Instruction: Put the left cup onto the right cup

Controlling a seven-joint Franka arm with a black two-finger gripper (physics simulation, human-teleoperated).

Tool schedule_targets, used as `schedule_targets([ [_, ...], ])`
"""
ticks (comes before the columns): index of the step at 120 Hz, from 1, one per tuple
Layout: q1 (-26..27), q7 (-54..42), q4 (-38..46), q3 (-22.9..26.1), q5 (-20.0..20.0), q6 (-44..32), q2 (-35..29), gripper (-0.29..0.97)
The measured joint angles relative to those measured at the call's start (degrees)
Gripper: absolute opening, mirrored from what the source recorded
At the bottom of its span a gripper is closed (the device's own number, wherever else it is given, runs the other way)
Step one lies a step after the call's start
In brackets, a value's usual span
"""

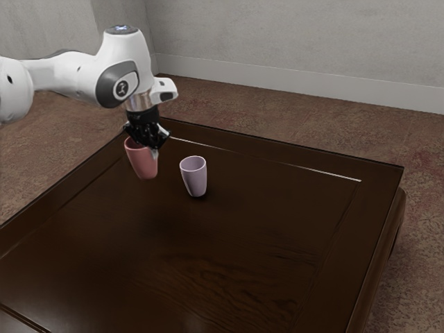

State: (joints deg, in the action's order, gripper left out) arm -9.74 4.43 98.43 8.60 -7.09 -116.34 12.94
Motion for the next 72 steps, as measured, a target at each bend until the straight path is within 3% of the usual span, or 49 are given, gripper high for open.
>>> schedule_targets([
  [42, 2.43, 1.12, -28.54, 2.69, -2.05, 14.58, 14.88, -0.09],
  [72, 2.34, 0.62, -31.86, -1.3, -3.54, 19.93, 17.83, -0.09],
])
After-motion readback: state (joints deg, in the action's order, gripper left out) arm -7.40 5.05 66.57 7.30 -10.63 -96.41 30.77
